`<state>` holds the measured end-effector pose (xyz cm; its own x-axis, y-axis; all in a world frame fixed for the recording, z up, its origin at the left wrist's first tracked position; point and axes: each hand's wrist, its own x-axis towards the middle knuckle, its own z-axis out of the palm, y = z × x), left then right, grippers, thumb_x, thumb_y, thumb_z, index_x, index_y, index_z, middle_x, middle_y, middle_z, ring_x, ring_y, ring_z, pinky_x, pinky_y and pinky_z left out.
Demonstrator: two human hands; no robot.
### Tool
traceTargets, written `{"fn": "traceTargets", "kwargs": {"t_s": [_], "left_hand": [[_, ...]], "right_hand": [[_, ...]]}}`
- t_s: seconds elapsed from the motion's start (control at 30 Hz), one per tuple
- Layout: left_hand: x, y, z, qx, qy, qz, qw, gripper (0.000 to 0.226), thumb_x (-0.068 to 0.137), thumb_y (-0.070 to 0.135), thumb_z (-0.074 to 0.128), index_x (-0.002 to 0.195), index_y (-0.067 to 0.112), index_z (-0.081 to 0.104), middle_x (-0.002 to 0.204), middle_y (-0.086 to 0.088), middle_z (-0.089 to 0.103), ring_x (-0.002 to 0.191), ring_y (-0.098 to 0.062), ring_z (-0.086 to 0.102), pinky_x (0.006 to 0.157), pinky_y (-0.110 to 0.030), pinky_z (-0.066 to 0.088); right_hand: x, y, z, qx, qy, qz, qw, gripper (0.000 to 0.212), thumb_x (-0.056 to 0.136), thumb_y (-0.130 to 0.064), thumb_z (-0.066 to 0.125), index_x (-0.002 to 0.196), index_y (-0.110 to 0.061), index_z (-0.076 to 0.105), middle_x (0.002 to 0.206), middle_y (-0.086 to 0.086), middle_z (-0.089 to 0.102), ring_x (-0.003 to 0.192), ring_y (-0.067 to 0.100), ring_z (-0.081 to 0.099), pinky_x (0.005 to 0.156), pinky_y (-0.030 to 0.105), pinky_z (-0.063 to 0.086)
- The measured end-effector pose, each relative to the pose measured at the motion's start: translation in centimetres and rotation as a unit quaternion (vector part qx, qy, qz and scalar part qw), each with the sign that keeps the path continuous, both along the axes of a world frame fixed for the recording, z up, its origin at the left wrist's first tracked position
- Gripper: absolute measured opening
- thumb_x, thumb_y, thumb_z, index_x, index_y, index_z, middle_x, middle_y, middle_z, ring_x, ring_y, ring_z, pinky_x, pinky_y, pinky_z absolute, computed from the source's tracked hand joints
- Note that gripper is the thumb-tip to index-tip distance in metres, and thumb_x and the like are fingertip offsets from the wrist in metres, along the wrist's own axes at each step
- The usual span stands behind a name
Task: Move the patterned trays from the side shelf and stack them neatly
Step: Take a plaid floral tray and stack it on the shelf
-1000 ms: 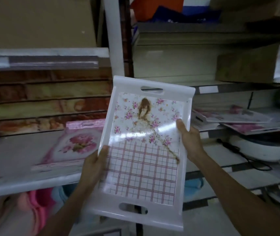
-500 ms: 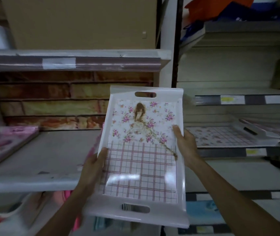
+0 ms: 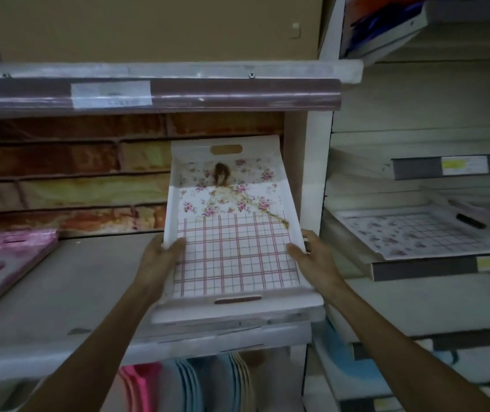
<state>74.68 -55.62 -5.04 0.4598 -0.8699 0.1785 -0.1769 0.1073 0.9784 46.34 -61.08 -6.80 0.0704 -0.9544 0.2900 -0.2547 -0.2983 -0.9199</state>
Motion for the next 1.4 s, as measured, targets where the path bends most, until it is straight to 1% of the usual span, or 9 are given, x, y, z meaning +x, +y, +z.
{"fn": "traceTargets", "kwargs": {"t_s": [0.2,0.33,0.57,0.83,0.93,1.03,1.1,1.27,1.4], "left_hand": [[2.9,-2.5,-1.0,0.022,-0.105,-0.038,0.993,0.037,0.093,0.016,0.057,0.13,0.015,0.052,0.116,-0.004,0.065,0.099,-0.023,0.065,0.085,-0.039,0.054],[3.7,-3.9,-2.1,0.058,-0.149,-0.022,0.987,0.036,0.094,0.014,0.053,0.13,0.007,0.053,0.119,-0.011,0.064,0.097,-0.025,0.062,0.083,-0.035,0.048],[4.6,-5.1,-4.6,0.11,-0.205,-0.009,0.972,0.035,0.096,0.018,0.049,0.128,0.005,0.055,0.121,-0.016,0.063,0.097,-0.027,0.058,0.083,-0.033,0.045],[4.7,-5.0,-6.6,0.139,-0.231,0.003,0.963,0.033,0.096,0.014,0.048,0.124,0.002,0.06,0.117,-0.019,0.066,0.098,-0.032,0.06,0.081,-0.03,0.042],[4.3,-4.8,-7.1,0.145,-0.244,0.002,0.959,0.033,0.096,0.013,0.048,0.124,0.001,0.06,0.118,-0.021,0.066,0.102,-0.033,0.061,0.082,-0.029,0.041],[4.3,-4.7,-7.0,0.135,-0.25,0.007,0.959,0.033,0.095,0.011,0.049,0.124,0.001,0.06,0.118,-0.022,0.065,0.091,-0.025,0.056,0.082,-0.028,0.04],[4.3,-4.7,-6.9,0.138,-0.265,0.007,0.954,0.033,0.096,0.012,0.049,0.125,0.002,0.06,0.118,-0.021,0.066,0.098,-0.031,0.06,0.087,-0.032,0.044],[4.2,-4.4,-7.2,0.163,-0.298,0.003,0.941,0.036,0.097,0.016,0.048,0.13,0.005,0.057,0.122,-0.019,0.065,0.111,-0.037,0.06,0.096,-0.038,0.046],[4.7,-4.3,-7.3,0.182,-0.329,0.01,0.926,0.037,0.096,0.019,0.049,0.13,0.006,0.057,0.122,-0.019,0.066,0.109,-0.036,0.061,0.096,-0.037,0.046]], "right_hand": [[1.9,-2.0,-1.5,0.031,0.01,-0.022,0.999,0.027,0.096,-0.017,0.054,0.122,-0.021,0.062,0.103,-0.005,0.069,0.097,0.015,0.066,0.094,0.036,0.053],[3.0,-2.9,-2.5,0.074,0.018,-0.035,0.996,0.031,0.096,-0.015,0.054,0.125,-0.014,0.063,0.103,-0.002,0.066,0.092,0.015,0.062,0.085,0.023,0.048],[3.9,-4.1,-4.0,0.094,0.083,-0.045,0.991,0.03,0.096,-0.018,0.053,0.123,-0.015,0.064,0.099,-0.002,0.064,0.087,0.016,0.06,0.072,0.02,0.045],[4.1,-4.3,-5.5,0.129,0.092,-0.035,0.987,0.031,0.095,-0.015,0.054,0.123,-0.016,0.065,0.114,0.002,0.067,0.093,0.012,0.057,0.08,0.015,0.04],[3.8,-4.5,-5.9,0.139,0.102,-0.033,0.985,0.033,0.094,-0.014,0.054,0.126,-0.016,0.064,0.112,-0.003,0.064,0.093,0.01,0.056,0.069,0.007,0.042],[3.7,-4.8,-6.2,0.143,0.109,-0.033,0.983,0.037,0.094,-0.018,0.056,0.13,-0.013,0.061,0.125,0.003,0.065,0.097,0.011,0.057,0.082,0.012,0.041],[3.7,-4.8,-6.2,0.147,0.122,-0.03,0.981,0.036,0.094,-0.018,0.055,0.129,-0.013,0.062,0.124,0.005,0.066,0.095,0.012,0.058,0.083,0.014,0.041],[3.5,-4.5,-6.4,0.139,0.144,-0.027,0.979,0.03,0.094,-0.018,0.056,0.123,-0.016,0.064,0.104,0.001,0.067,0.082,0.01,0.059,0.052,-0.002,0.038],[3.7,-4.3,-6.5,0.134,0.142,-0.024,0.98,0.026,0.095,-0.016,0.057,0.119,-0.015,0.066,0.105,-0.002,0.067,0.081,0.009,0.059,0.05,-0.002,0.039]]}}
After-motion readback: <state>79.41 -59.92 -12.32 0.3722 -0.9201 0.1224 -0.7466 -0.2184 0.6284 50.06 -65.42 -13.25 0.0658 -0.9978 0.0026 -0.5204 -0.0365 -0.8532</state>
